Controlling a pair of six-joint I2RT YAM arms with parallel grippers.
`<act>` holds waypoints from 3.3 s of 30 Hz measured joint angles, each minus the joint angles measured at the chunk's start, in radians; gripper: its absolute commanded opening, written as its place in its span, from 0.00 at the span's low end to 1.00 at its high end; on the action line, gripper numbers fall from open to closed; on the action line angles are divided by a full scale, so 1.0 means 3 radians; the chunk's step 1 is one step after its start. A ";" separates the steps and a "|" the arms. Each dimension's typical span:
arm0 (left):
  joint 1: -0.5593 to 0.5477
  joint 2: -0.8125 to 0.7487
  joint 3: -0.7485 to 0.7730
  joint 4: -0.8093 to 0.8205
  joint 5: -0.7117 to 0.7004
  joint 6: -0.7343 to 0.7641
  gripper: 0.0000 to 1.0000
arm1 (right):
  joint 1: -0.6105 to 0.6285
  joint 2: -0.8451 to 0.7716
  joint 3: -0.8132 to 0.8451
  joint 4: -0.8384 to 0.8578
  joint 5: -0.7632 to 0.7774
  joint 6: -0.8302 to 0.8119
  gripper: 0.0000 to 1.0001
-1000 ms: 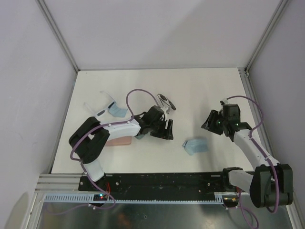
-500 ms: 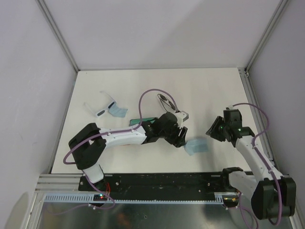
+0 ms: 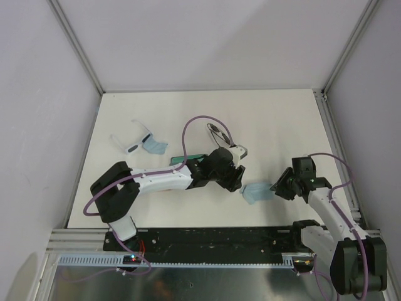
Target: Organize the sunglasses
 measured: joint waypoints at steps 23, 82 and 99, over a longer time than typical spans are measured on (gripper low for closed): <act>-0.0005 -0.0004 -0.0071 0.0001 -0.0064 0.0014 0.54 | -0.0013 0.0483 -0.0029 0.0591 -0.0088 0.0172 0.36; -0.0092 0.0552 0.0388 -0.0020 -0.0078 0.0558 0.51 | -0.0036 0.0821 0.0055 0.1012 -0.0125 0.0181 0.00; -0.0155 0.0708 0.0587 -0.0084 -0.0233 0.0730 0.51 | -0.0153 0.0509 0.0375 0.0726 -0.0296 0.0090 0.00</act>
